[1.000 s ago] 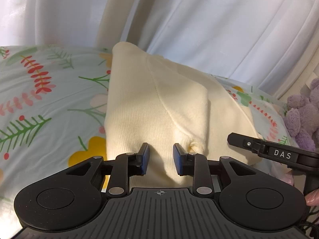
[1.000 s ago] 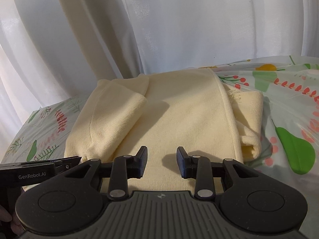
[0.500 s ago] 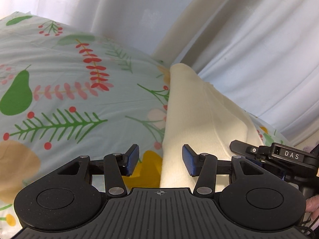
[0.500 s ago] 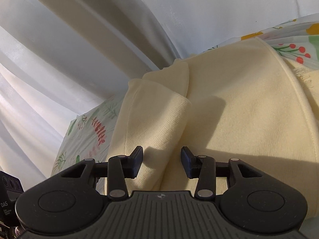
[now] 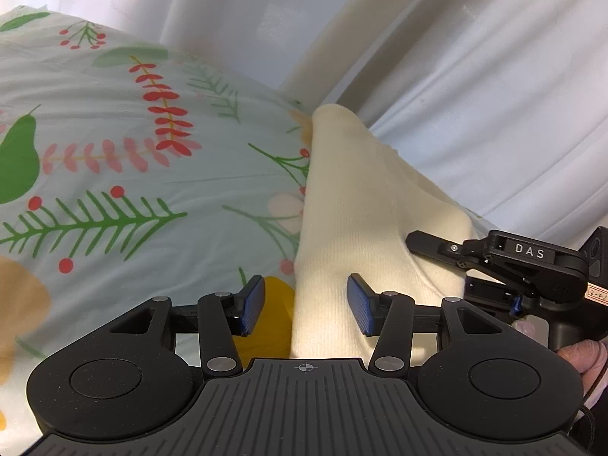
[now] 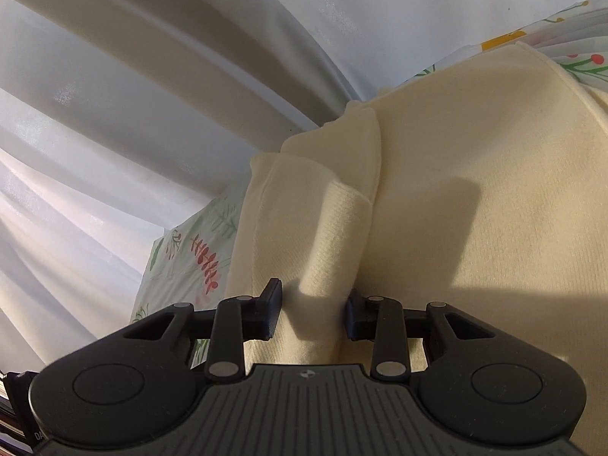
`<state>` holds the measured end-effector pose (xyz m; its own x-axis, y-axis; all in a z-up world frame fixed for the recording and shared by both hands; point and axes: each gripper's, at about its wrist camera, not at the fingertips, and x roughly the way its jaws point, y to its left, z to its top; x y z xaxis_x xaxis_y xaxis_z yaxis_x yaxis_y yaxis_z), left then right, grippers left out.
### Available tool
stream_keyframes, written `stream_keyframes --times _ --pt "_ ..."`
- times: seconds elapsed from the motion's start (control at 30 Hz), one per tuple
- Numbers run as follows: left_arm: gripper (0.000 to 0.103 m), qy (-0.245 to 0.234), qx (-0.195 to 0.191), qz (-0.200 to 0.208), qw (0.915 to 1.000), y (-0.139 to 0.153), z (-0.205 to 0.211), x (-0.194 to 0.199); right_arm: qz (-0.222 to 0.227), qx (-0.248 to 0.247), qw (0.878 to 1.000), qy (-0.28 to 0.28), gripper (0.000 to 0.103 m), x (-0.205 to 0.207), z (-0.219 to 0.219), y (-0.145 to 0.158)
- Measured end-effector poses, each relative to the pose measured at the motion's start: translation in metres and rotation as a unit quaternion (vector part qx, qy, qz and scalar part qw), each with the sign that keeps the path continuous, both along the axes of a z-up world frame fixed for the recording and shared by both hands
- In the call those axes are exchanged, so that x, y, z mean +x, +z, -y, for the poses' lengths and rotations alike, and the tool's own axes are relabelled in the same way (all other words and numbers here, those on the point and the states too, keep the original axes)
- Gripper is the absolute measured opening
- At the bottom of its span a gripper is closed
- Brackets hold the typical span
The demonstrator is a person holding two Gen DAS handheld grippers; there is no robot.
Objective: Fold small clothes
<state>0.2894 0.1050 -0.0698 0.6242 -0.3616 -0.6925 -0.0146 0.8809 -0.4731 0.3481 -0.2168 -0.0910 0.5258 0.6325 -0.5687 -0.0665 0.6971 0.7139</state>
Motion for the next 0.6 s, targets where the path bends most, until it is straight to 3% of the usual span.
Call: stream_keyframes --times 0.03,0.13,0.4,0.6 --pt "0.053 -0.002 0.003 0.0 1.0 0.001 0.001 -0.001 0.002 -0.006 1.0 0.0 0.019 0.001 -0.002 0.001" --pt "0.052 0.0 0.009 0.008 0.9999 0.009 0.003 -0.004 0.019 -0.048 0.999 0.01 0.014 0.0 -0.011 0.009" --pt "0.052 0.014 0.004 0.021 0.9997 0.024 0.01 0.001 0.145 -0.165 0.975 0.029 0.012 -0.027 -0.027 0.06" --pt "0.054 -0.039 0.007 0.018 0.999 0.02 0.047 0.008 0.194 -0.239 0.951 0.017 0.012 -0.045 -0.008 0.082"
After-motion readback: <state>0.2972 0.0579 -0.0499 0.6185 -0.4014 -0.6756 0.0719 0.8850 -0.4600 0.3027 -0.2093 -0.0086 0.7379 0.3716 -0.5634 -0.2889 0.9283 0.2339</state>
